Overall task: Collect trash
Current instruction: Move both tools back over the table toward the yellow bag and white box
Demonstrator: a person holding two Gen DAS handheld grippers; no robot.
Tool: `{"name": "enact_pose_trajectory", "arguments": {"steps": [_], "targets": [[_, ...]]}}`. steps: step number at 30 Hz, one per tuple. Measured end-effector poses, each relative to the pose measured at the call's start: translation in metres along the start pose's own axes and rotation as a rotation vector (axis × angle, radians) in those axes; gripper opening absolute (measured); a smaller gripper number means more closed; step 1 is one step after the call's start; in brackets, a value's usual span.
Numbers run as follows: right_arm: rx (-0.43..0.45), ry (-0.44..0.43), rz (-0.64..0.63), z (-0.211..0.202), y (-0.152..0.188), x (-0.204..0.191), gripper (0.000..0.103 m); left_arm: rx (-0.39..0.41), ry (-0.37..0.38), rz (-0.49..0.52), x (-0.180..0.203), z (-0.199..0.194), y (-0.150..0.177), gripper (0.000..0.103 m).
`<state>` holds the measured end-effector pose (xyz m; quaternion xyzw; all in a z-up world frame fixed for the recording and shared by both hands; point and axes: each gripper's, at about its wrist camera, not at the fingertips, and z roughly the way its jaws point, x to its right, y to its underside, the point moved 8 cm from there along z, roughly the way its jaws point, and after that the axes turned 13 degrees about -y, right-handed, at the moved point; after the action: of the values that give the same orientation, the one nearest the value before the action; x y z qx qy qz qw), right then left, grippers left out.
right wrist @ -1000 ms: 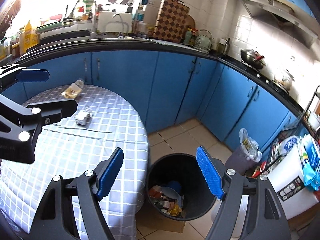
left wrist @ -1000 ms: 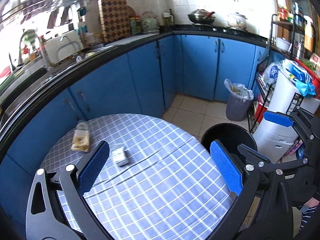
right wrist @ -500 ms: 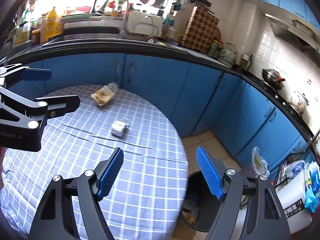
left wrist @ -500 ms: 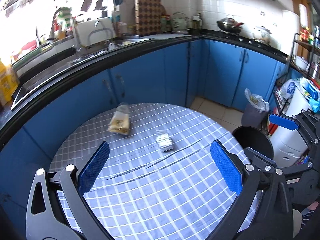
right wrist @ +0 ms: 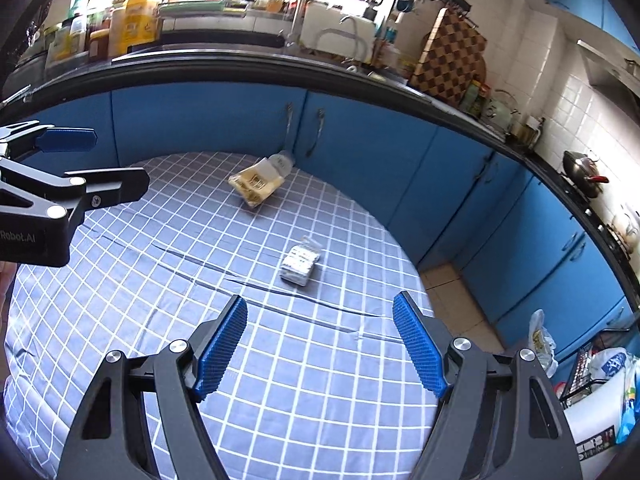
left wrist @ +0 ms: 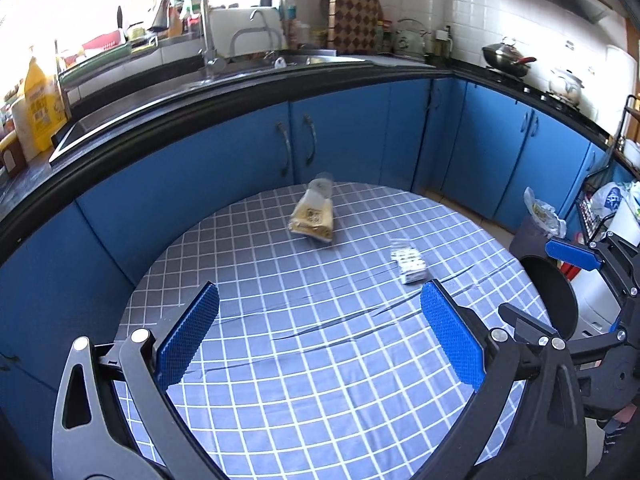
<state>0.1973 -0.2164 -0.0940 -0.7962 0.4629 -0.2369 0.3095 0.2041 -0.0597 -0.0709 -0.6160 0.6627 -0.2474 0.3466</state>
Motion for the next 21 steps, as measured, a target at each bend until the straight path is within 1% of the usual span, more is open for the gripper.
{"name": "enact_pose_trajectory", "arguments": {"steps": [7,12,17,21], "targets": [[-0.050,-0.036,-0.003,0.043,-0.001,-0.005,0.073,-0.054,-0.005,-0.007,-0.007,0.035,0.008,0.099],[-0.076,-0.074,0.033,0.080,-0.003,-0.001,0.073,-0.099,-0.012,0.000,-0.010,0.069,0.011,0.099],[-0.103,-0.089,0.054,0.114,-0.005,0.005,0.073,-0.128,-0.017,0.006,-0.014,0.099,0.011,0.099],[-0.114,-0.090,0.072,0.133,-0.007,0.011,0.073,-0.142,-0.019,0.016,-0.016,0.117,0.010,0.099]]}}
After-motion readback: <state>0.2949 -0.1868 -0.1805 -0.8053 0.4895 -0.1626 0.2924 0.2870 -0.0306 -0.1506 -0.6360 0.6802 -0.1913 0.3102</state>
